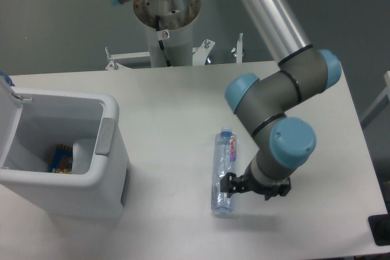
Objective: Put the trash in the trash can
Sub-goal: 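Lower the gripper to the bottle's cap end and close on it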
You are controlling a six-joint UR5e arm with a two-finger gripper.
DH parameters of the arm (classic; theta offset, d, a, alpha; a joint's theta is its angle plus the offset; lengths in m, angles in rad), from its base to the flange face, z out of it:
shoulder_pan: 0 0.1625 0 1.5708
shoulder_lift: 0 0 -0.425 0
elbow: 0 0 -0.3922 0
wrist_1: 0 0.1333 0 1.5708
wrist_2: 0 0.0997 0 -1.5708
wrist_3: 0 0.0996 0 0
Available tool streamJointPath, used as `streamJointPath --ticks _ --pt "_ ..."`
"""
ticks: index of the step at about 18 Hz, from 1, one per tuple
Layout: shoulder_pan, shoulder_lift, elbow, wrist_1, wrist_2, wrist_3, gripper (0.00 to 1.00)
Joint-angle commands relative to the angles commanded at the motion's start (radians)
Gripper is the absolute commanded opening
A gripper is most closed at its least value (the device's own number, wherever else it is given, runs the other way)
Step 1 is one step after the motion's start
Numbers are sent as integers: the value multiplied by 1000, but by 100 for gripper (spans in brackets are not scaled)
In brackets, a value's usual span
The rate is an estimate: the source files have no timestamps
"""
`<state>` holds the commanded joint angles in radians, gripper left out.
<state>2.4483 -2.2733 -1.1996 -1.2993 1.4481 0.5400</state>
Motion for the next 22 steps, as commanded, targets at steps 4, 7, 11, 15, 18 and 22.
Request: streamJointPath --ticks 4,7,11,15,18,22 --pt "-23 -20 2 5 5 -2 100" --pt "-28 -29 3 8 12 -2 100" --pt "-38 -61 9 9 53 -3 100" --pt "-55 -80 18 9 84 -3 100" --pt "-63 -95 18 11 103 -34 100" --pt "-66 -101 18 12 114 -51 97"
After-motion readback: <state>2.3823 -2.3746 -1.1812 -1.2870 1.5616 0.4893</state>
